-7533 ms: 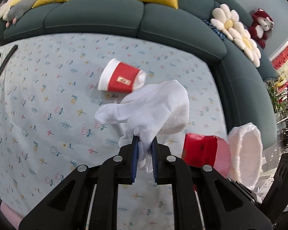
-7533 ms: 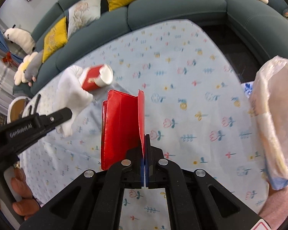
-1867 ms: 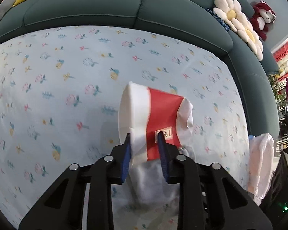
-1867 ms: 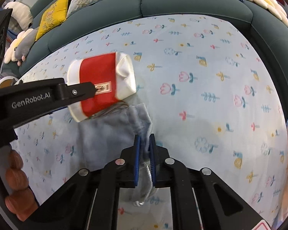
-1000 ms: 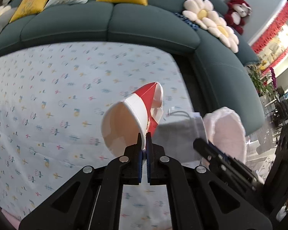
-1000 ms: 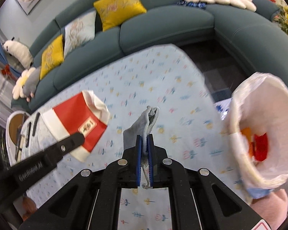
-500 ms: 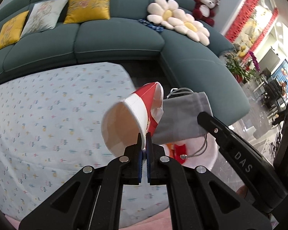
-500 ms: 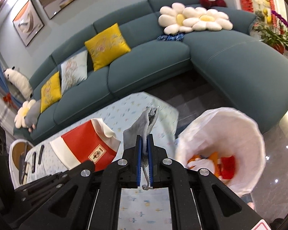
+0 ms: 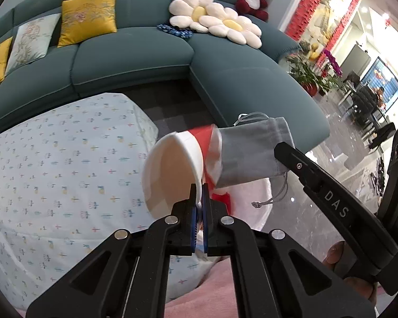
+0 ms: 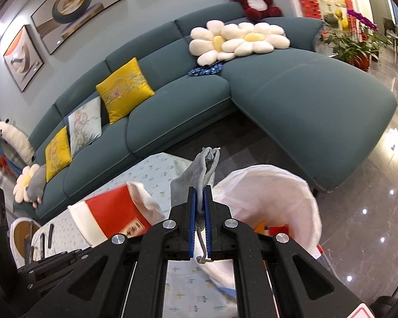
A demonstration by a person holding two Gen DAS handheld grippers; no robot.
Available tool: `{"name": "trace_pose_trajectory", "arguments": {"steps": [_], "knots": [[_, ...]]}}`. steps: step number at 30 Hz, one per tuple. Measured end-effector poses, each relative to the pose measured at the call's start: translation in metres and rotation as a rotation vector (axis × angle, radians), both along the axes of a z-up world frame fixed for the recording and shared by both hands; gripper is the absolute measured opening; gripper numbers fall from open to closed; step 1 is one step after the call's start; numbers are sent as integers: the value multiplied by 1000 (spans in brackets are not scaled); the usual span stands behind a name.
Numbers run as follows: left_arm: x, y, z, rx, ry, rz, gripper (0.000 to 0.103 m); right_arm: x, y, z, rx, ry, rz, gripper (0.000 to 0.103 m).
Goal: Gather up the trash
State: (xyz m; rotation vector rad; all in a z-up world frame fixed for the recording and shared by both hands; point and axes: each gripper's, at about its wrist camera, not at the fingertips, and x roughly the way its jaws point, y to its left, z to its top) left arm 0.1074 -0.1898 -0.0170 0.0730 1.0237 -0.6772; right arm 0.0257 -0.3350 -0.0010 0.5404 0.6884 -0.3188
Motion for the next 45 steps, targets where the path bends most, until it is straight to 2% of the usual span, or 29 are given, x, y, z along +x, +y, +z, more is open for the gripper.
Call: {"name": "trace_pose_trajectory", "arguments": {"steps": [13, 16, 17, 18, 19, 20, 21, 23, 27, 37, 40, 42, 45], "knots": [[-9, -47, -16, 18, 20, -64, 3, -19, -40, -17, 23, 19, -73, 6], [-8, -53, -18, 21, 18, -63, 7, -18, -45, -21, 33, 32, -74, 9], [-8, -55, -18, 26, 14, -60, 15, -18, -45, -23, 33, 35, -78, 13], [-8, -55, -18, 33, 8, -56, 29, -18, -47, -23, 29, 37, -89, 14], [-8, -55, -18, 35, 1, -48, 36, -18, -48, -24, 30, 37, -89, 14], [-8, -54, -18, 39, -10, -36, 47, -17, -48, -24, 33, 40, -87, 14], [-8, -53, -18, 38, -17, -29, 50, -16, -48, -25, 33, 44, -85, 14], [-7, -51, -20, 43, -8, -24, 50, -15, -47, -27, 27, 52, -81, 18], [-5, -43, -24, 53, -4, -9, 50, -15, -43, -27, 20, 62, -77, 38], [-5, -7, -24, 71, -33, 52, 50, -17, -17, -20, -67, 93, -35, 47], [-6, 6, -23, 81, -48, 78, 57, -17, -3, -17, -112, 98, -3, 48], [-8, 16, -23, 99, -68, 95, 58, -18, 8, -16, -144, 107, 21, 58], [-11, 30, -27, 123, -82, 119, 61, -20, 22, -16, -179, 110, 37, 62]]}}
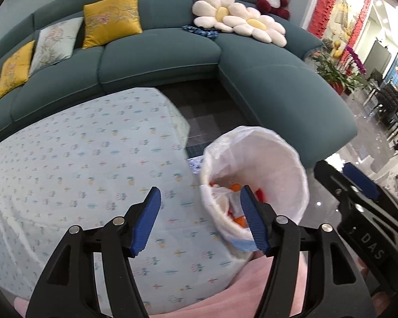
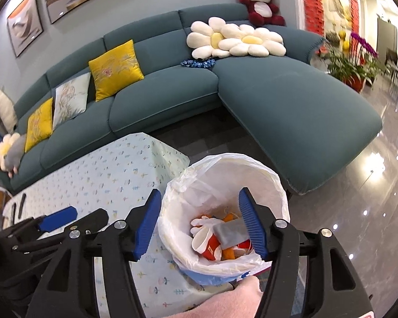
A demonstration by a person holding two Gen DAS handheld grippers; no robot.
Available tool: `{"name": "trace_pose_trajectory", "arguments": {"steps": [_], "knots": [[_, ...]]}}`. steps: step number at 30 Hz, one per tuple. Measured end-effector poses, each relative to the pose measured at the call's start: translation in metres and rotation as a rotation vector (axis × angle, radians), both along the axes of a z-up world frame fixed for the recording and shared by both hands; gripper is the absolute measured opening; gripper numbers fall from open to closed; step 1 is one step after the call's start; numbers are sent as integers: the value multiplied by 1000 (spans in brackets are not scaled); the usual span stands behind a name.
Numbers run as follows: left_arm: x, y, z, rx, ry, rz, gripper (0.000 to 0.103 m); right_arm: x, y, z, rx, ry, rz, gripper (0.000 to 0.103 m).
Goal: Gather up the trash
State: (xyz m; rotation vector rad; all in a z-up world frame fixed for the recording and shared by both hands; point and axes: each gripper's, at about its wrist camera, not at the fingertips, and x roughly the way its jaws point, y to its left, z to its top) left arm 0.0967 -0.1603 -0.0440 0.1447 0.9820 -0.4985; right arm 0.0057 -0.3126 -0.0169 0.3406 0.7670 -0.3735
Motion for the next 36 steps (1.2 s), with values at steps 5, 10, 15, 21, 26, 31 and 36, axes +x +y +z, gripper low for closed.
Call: {"name": "trace_pose_trajectory", "arguments": {"steps": [5, 10, 15, 21, 26, 31, 36], "knots": [[-1, 19, -7, 28, -7, 39, 64, -1, 19, -4, -47, 30, 18, 67], [-5, 34, -10, 53, -32, 73, 76, -2, 29, -16, -40, 66, 33, 67], [-8, 41, -14, 76, -42, 85, 84, -6, 36, -27, -36, 95, 39, 71], [-9, 45, -17, 90, -40, 95, 86, -8, 42, -31, -49, 114, 38, 73], [-10, 50, -20, 91, -35, 105, 87, -10, 43, -33, -40, 111, 35, 84], [-10, 51, -23, 113, -38, 111, 87, -10, 45, -35, -61, 113, 38, 94], [-9, 51, -26, 122, -35, 123, 87, -12, 47, -35, -93, 113, 34, 96]]}}
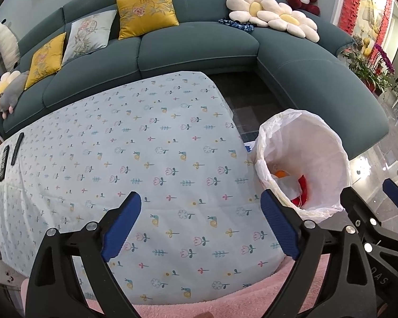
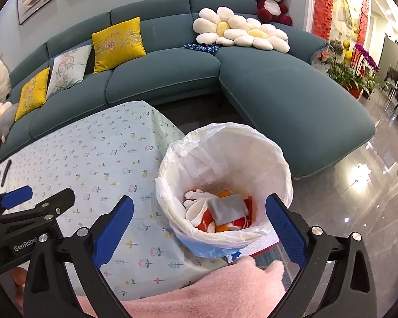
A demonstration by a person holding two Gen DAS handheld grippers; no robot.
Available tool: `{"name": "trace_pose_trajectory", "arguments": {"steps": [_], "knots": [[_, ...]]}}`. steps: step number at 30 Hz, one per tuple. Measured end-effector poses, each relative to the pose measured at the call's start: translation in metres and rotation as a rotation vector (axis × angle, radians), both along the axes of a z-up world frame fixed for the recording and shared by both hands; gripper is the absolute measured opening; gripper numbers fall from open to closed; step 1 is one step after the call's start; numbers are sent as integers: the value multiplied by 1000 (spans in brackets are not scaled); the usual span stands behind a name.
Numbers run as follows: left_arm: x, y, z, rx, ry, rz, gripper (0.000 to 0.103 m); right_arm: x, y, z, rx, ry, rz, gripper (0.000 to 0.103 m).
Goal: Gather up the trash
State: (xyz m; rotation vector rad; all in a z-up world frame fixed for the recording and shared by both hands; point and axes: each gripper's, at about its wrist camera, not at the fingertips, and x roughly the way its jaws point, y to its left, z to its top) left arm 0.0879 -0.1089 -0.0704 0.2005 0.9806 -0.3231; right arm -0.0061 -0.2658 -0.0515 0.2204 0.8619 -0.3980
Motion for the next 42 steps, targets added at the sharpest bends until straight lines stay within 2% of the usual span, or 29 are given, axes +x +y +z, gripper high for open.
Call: {"name": "trace_pose_trajectory", "arguments": {"steps": [21, 42], "knots": [[-7, 1, -1, -12, -23, 21, 87, -8, 2, -6, -31, 23, -16, 96], [-12, -4, -4, 10, -19, 20, 87, -11, 5, -15, -36, 50, -15, 96]]}}
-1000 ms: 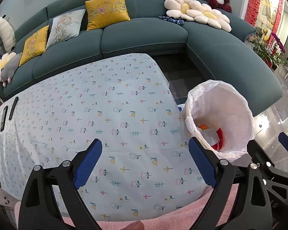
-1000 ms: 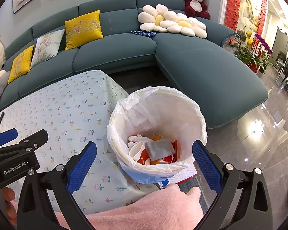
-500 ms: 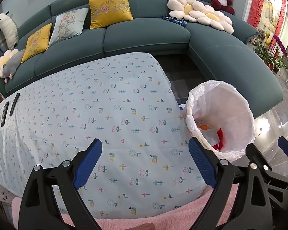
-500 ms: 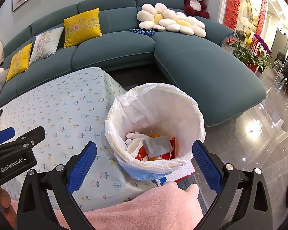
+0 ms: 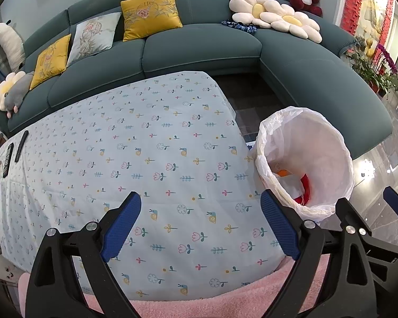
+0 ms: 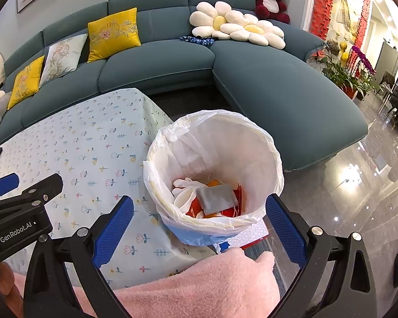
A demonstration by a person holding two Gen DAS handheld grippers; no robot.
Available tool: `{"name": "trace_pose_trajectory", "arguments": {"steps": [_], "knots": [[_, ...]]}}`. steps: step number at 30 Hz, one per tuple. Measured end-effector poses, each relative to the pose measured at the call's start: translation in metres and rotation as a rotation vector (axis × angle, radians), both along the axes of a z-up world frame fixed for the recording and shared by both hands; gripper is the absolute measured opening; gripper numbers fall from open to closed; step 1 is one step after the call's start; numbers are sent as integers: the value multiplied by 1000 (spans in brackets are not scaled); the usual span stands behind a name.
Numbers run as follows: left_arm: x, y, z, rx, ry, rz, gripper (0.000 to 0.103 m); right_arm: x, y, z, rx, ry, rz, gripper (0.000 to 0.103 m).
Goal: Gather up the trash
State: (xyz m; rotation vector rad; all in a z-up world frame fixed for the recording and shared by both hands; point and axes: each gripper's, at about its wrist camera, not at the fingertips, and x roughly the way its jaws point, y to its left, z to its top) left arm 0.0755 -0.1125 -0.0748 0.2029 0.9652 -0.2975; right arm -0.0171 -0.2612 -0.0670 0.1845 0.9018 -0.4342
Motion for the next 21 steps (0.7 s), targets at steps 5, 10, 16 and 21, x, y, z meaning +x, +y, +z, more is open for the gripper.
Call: {"name": "trace_pose_trajectory", "arguments": {"steps": [5, 10, 16, 21], "knots": [[-1, 1, -2, -4, 4, 5, 87, -1, 1, -3, -3, 5, 2, 96], [-1, 2, -2, 1, 0, 4, 87, -1, 1, -4, -5, 6, 0, 96], [0, 2, -2, 6, -2, 6, 87, -1, 0, -5, -6, 10, 0, 96], [0, 2, -2, 6, -2, 4, 87, -1, -1, -6, -5, 10, -2, 96]]}}
